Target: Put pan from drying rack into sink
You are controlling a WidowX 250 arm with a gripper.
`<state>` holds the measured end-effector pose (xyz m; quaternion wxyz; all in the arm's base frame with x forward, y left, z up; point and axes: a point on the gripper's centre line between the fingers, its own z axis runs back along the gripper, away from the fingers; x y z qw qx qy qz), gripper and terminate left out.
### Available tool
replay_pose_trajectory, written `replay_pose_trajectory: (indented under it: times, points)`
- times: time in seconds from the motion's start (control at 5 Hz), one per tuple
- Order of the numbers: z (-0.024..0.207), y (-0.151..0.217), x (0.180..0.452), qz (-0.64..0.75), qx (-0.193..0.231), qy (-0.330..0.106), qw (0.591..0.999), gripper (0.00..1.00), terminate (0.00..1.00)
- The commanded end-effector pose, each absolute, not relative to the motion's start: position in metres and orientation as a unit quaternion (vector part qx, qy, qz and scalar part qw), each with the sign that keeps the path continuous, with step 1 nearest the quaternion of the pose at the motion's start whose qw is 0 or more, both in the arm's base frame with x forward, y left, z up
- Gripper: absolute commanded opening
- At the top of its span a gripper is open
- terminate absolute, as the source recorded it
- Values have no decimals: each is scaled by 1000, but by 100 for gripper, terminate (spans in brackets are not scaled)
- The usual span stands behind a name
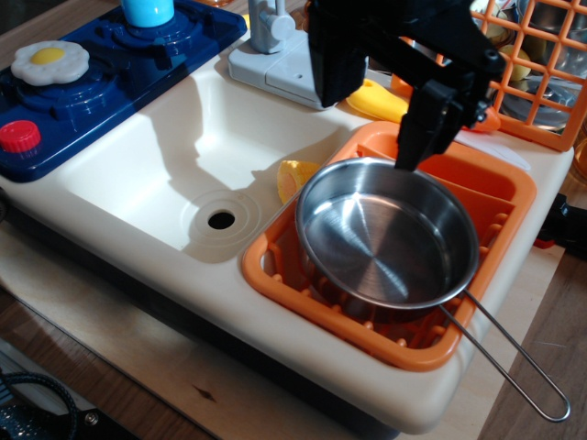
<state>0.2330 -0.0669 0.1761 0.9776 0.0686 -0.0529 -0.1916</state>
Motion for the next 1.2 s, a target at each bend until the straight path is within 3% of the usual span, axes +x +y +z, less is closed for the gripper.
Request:
replay_pose_trajectory:
  times: [0.0,0.2,0.6,1.0]
  points:
    - [184,-76,243,-338,109,-85,931,100,0]
    - [179,-74,246,-422,92,-99,896,100,0]
    - [166,-58,258,-487,33,-113,865,100,0]
    - [144,-52,263,-497,32,-131,857,100,0]
